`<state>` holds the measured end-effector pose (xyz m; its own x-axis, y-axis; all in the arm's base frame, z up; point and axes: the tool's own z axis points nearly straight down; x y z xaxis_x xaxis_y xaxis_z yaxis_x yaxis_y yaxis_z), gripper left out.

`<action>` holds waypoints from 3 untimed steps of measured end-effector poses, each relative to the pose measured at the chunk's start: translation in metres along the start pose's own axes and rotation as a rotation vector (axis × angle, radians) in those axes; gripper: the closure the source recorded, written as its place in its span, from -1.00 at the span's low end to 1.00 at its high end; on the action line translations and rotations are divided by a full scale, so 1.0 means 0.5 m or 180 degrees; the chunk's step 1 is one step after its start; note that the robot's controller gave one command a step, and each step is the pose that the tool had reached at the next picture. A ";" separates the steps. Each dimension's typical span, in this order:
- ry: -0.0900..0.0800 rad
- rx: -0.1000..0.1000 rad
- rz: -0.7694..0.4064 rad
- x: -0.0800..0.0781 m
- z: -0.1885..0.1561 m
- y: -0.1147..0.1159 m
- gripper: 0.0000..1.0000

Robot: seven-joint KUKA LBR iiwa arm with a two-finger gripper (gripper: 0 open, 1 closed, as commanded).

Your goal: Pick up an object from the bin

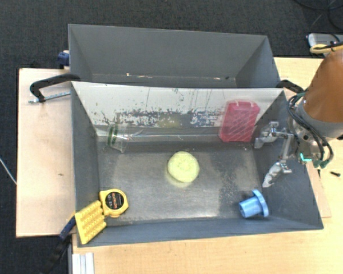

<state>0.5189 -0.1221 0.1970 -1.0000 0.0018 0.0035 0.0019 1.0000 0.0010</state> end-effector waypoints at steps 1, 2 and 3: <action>-0.0021 0.0003 -0.0005 -0.003 -0.006 0.001 -1.00; -0.0030 0.0008 -0.0921 0.039 0.112 -0.022 -1.00; -0.0021 0.0009 -0.1461 0.053 0.117 -0.028 -1.00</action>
Offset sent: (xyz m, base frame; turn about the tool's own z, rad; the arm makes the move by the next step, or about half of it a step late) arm -0.0274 -0.0147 -0.0720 -0.3532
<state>0.4923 -0.1361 0.1387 -0.8974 -0.4413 -0.0031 -0.4413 0.8974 -0.0017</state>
